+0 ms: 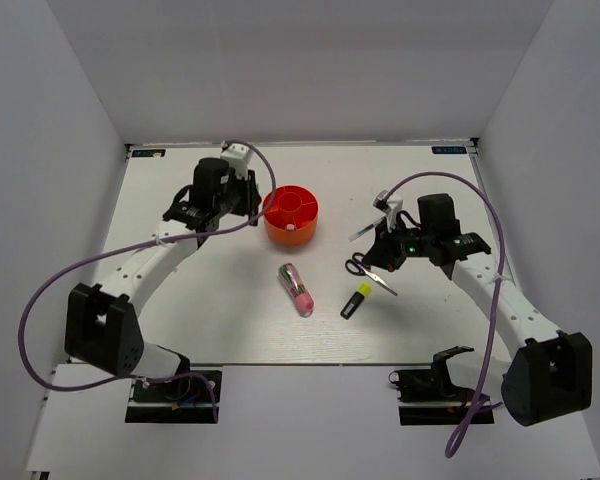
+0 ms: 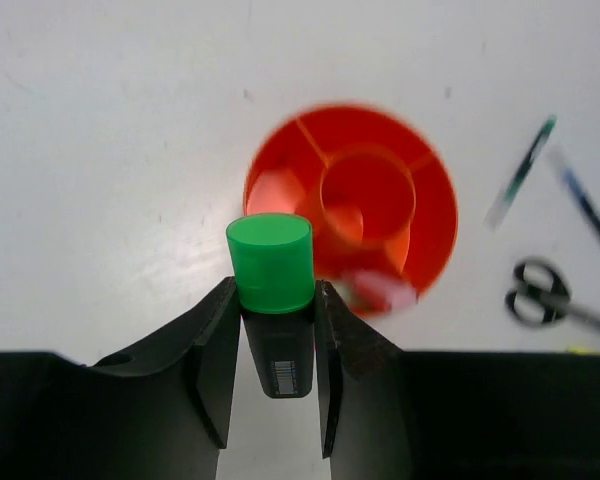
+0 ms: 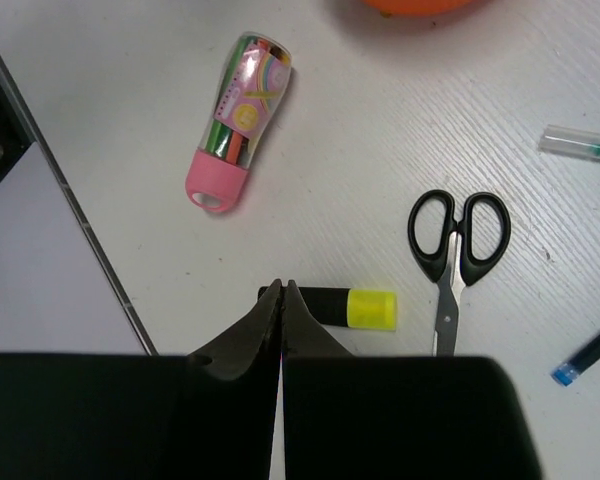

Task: Sort the stationery into containers
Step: Place the pen in the storage box.

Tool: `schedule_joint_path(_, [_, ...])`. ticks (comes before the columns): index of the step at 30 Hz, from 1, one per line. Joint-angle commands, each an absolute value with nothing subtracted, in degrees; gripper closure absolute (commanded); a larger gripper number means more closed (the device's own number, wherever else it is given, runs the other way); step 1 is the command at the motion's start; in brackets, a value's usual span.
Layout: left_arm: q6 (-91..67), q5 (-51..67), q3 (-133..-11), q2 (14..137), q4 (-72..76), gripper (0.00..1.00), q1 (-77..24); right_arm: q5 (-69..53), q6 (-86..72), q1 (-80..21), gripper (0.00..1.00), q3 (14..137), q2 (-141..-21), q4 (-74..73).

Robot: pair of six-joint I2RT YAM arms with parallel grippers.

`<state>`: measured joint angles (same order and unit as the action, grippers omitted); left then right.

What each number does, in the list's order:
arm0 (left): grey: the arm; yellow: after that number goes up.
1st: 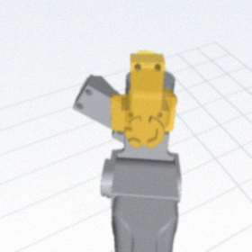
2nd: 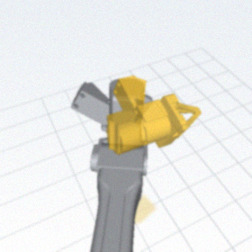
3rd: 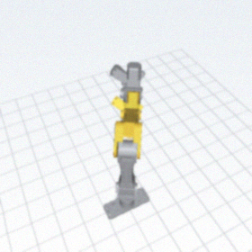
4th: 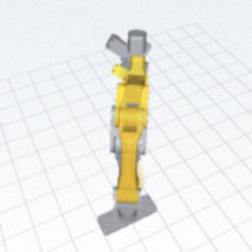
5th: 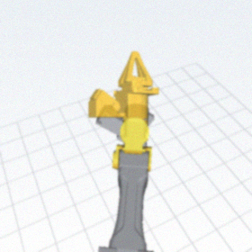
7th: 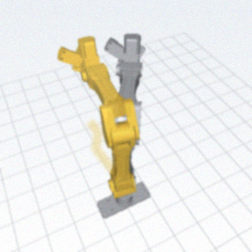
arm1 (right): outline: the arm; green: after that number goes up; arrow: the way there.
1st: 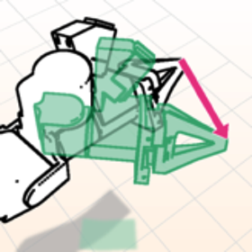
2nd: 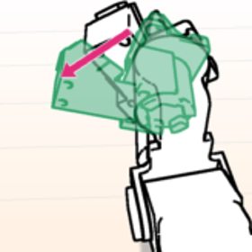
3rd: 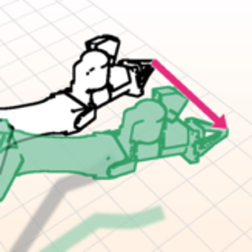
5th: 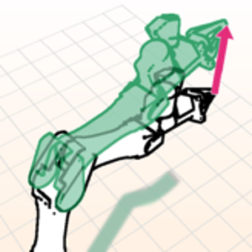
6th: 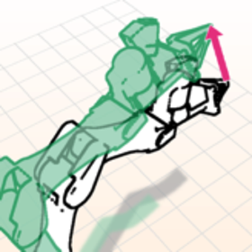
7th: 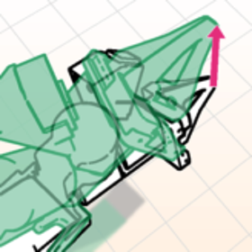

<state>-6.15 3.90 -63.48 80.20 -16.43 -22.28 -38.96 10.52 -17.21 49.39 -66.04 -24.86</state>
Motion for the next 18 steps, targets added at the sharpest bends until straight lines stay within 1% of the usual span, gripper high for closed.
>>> schedule_joint_path(1, [-15.7,1.6,-66.5,85.3,-2.7,1.00,-21.4,-37.6,11.9,-16.9,1.00,48.9,-66.6,-22.9])
schedule_joint_path(2, [-18.0,0.3,-67.1,87.5,2.1,1.00,-21.4,-37.6,11.9,-16.8,1.00,48.8,-67.1,-22.9])
schedule_joint_path(4, [-19.7,-2.4,-65.8,88.6,6.4,1.00,-21.6,-37.4,12.0,-16.8,1.00,48.8,-67.6,-22.9])
schedule_joint_path(5, [-20.6,-2.7,-64.9,89.9,14.7,1.00,-21.7,-37.4,12.0,-16.8,1.00,48.9,-68.2,-22.9])
schedule_joint_path(6, [-22.4,-3.0,-62.8,90.6,17.5,1.00,-21.7,-37.5,12.0,-16.8,1.00,48.9,-68.4,-23.1])
schedule_joint_path(8, [-24.1,-3.0,-62.8,92.7,22.0,1.00,-21.6,-37.5,12.1,-16.7,1.00,49.0,-68.9,-22.9])
schedule_joint_path(12, [-24.6,-1.3,-67.1,97.6,22.1,1.00,-21.7,-37.4,12.7,-16.8,1.00,49.1,-69.7,-23.5])
schedule_joint_path(18, [-23.1,-1.8,-70.2,100.5,19.9,1.00,-21.7,-37.4,12.9,-16.7,1.00,49.3,-70.4,-23.7])
